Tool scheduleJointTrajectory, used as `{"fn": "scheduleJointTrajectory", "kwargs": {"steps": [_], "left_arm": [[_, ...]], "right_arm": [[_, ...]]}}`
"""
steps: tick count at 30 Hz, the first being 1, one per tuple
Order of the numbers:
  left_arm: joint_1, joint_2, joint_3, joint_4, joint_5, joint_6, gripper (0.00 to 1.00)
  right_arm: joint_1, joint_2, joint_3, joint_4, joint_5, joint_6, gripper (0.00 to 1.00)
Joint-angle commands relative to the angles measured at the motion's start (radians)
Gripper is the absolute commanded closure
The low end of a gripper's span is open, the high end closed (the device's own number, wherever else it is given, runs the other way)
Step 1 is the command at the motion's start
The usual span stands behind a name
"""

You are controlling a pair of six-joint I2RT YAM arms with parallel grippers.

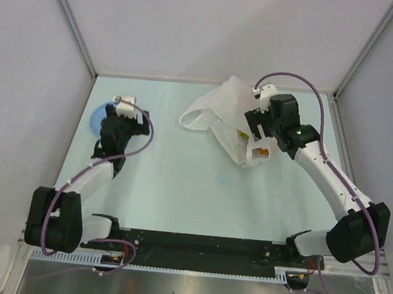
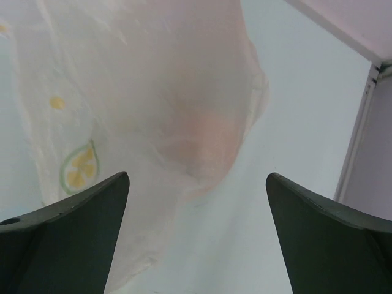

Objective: Take the fake fruits out of the plastic bag
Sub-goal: Move the plate to the center of the board.

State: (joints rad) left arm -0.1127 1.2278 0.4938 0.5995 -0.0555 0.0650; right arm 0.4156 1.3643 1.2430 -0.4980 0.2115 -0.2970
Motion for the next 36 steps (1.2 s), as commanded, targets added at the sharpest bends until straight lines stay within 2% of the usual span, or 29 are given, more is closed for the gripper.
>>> {"fn": "scheduleJointTrajectory", "kwargs": {"steps": [1, 2, 5, 9, 13, 14, 18, 20, 21, 24, 25, 27, 29, 31, 33, 34, 36], "left_arm": [[-0.005, -0.005, 0.308, -0.571, 0.153, -0.015, 0.0], [-0.008, 0.033, 0.381, -0.696, 0.164, 0.019, 0.0], [-0.019, 0.056, 0.44, -0.782, 0.131, 0.055, 0.0], [-0.019, -0.017, 0.391, -0.67, 0.092, 0.07, 0.0], [-0.019, -0.004, 0.497, -0.727, 0.091, 0.139, 0.0], [-0.019, -0.008, 0.511, -0.725, 0.097, 0.148, 0.0], [-0.021, -0.063, 0.545, -0.643, 0.106, 0.148, 0.0], [-0.028, -0.109, 0.523, -0.566, 0.182, 0.145, 0.0], [-0.039, -0.113, 0.522, -0.548, 0.206, 0.21, 0.0], [-0.115, -0.042, 0.644, -0.685, 0.244, 0.289, 0.0], [-0.126, -0.012, 0.717, -0.76, 0.258, 0.263, 0.0], [-0.13, 0.07, 0.765, -0.8, 0.275, 0.144, 0.0], [-0.124, 0.137, 0.785, -0.817, 0.197, 0.083, 0.0], [-0.075, 0.177, 0.799, -0.881, 0.129, -0.031, 0.0], [0.031, 0.249, 0.834, -0.967, 0.128, -0.153, 0.03], [0.057, 0.266, 0.857, -1.019, 0.131, -0.165, 0.03], [0.099, 0.291, 0.842, -1.023, 0.125, -0.14, 0.07]], "right_arm": [[0.055, 0.041, 0.139, 0.048, -0.023, 0.068, 0.0], [0.063, 0.041, 0.145, 0.068, -0.043, 0.062, 0.0], [0.074, 0.045, 0.162, 0.094, -0.082, 0.052, 0.0], [0.074, 0.076, 0.19, 0.114, -0.127, 0.064, 0.0], [0.065, 0.15, 0.272, 0.093, -0.103, 0.126, 0.0], [0.054, 0.198, 0.344, 0.073, -0.098, 0.143, 0.01], [-0.055, 0.297, 0.482, -0.022, -0.13, 0.24, 0.06], [-0.106, 0.306, 0.483, -0.031, -0.118, 0.255, 0.07], [-0.118, 0.302, 0.475, -0.04, -0.119, 0.262, 0.08], [-0.127, 0.263, 0.434, -0.137, -0.164, 0.285, 0.09], [-0.12, 0.242, 0.406, -0.175, -0.184, 0.288, 0.09], [-0.086, 0.199, 0.35, -0.192, -0.201, 0.292, 0.09], [-0.061, 0.135, 0.257, -0.175, -0.235, 0.286, 0.09], [-0.031, 0.096, 0.207, -0.151, -0.247, 0.277, 0.09], [-0.038, 0.078, 0.196, -0.136, -0.271, 0.276, 0.09], [-0.04, 0.065, 0.191, -0.131, -0.285, 0.271, 0.09], [-0.046, 0.058, 0.191, -0.126, -0.284, 0.259, 0.09]]}}
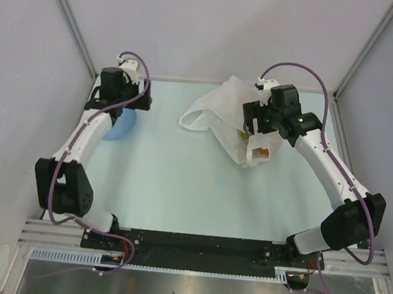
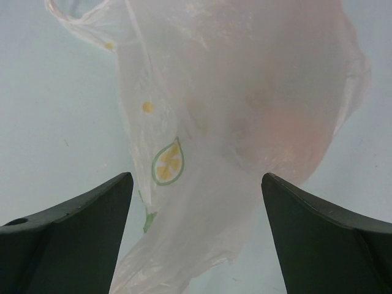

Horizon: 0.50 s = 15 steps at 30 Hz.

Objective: Take the fake fruits out of the plastic bag
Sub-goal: Move the plate to the center of the board.

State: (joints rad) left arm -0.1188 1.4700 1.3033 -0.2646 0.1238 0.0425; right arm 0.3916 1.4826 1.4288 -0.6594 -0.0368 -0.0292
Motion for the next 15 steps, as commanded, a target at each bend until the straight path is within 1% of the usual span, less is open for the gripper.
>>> {"fn": "scheduleJointTrajectory", "kwargs": {"steps": [1, 3, 4, 5, 7, 11, 15], "left_arm": [[0.108, 0.068, 0.028, -0.189, -0.081, -0.107, 0.08], [0.116, 0.142, 0.031, -0.229, -0.076, -0.092, 0.11], [0.116, 0.165, 0.036, -0.264, -0.061, -0.079, 0.11], [0.116, 0.191, 0.036, -0.271, -0.05, -0.046, 0.06], [0.116, 0.245, 0.025, -0.281, -0.062, 0.014, 0.08], [0.116, 0.282, -0.015, -0.243, -0.153, 0.137, 0.11], [0.116, 0.32, -0.016, -0.209, -0.185, 0.2, 0.17]], "right_arm": [[-0.023, -0.058, 0.007, 0.035, -0.038, -0.014, 0.08], [-0.025, -0.05, 0.005, 0.034, -0.044, -0.015, 0.08], [-0.025, -0.047, 0.007, 0.034, -0.051, -0.014, 0.08], [-0.025, -0.033, 0.007, 0.037, -0.055, -0.012, 0.08], [-0.025, -0.025, 0.005, 0.04, -0.055, -0.008, 0.08], [-0.025, -0.012, 0.007, 0.044, -0.055, -0.015, 0.08], [-0.023, 0.007, 0.007, 0.046, -0.058, -0.018, 0.07]]}}
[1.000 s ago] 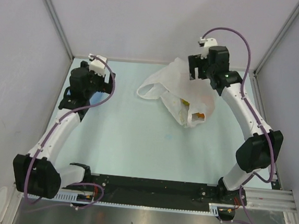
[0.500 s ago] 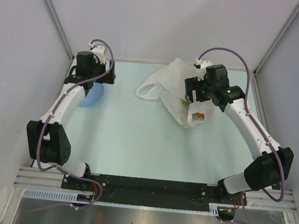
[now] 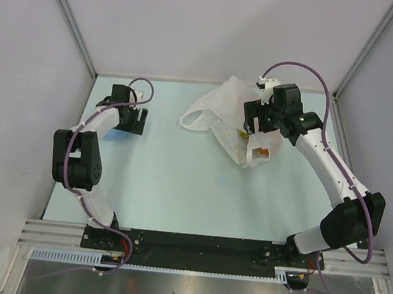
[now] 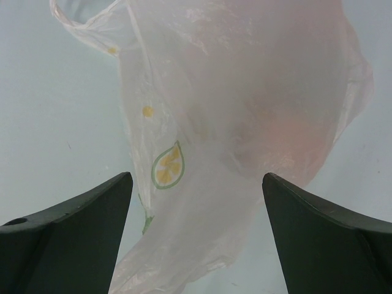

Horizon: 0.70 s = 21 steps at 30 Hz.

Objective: Take the fake fruits out of the plastic bag
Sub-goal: Move the plate to the center of the board.

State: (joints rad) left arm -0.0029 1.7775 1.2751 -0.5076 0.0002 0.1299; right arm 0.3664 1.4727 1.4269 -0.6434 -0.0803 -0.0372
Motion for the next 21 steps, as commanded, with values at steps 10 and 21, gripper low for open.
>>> {"fn": "scheduleJointTrajectory", "kwargs": {"steps": [10, 21], "left_arm": [[0.0, 0.105, 0.047, 0.104, -0.068, 0.296, 0.43], [0.0, 0.128, 0.072, 0.053, -0.017, 0.381, 0.9]], "right_arm": [[0.005, 0.046, 0.007, 0.028, -0.029, -0.015, 0.08], [0.005, 0.046, 0.006, 0.027, -0.033, -0.024, 0.08]]}}
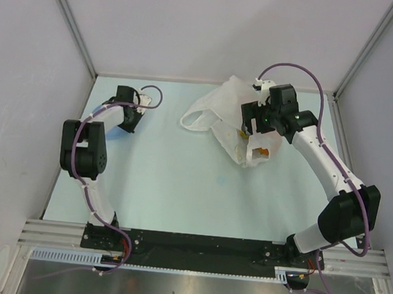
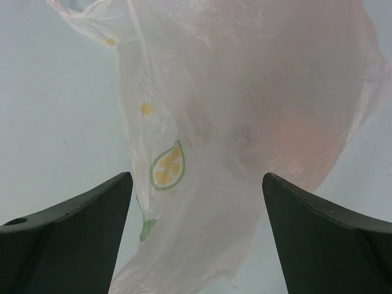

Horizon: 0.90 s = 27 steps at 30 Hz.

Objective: Take the fake fruits out of the plastic bag
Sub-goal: Move the plate to the center of the board.

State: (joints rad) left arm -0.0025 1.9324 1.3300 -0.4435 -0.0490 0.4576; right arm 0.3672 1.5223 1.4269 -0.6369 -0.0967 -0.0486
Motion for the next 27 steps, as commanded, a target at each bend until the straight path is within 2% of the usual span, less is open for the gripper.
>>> {"fn": "scheduleJointTrajectory", "kwargs": {"steps": [1, 6, 11, 15, 21, 26, 27], "left_arm": [[-0.001, -0.047, 0.006, -0.012, 0.04, 0.059, 0.92], [-0.031, -0.117, -0.09, -0.041, 0.135, 0.096, 1.0], [-0.143, -0.243, -0.221, -0.095, 0.228, 0.16, 1.0], [-0.325, -0.335, -0.311, -0.132, 0.329, 0.236, 1.0], [-0.587, -0.42, -0.396, -0.153, 0.405, 0.286, 1.0], [-0.773, -0.443, -0.429, -0.141, 0.469, 0.227, 1.0], [-0.847, -0.452, -0.44, -0.13, 0.48, 0.193, 1.0]], "right_arm": [[0.003, -0.004, 0.006, 0.02, -0.017, -0.014, 0.08], [0.003, 0.001, 0.001, 0.022, -0.015, -0.02, 0.08], [-0.005, 0.01, 0.003, 0.032, -0.008, -0.022, 0.08], [-0.016, 0.013, 0.004, 0.051, 0.011, -0.017, 0.08], [-0.054, 0.024, 0.047, 0.068, 0.028, -0.011, 0.09], [-0.085, 0.07, 0.141, 0.072, 0.041, -0.002, 0.09], [-0.089, 0.076, 0.151, 0.072, 0.04, 0.0, 0.08]]}}
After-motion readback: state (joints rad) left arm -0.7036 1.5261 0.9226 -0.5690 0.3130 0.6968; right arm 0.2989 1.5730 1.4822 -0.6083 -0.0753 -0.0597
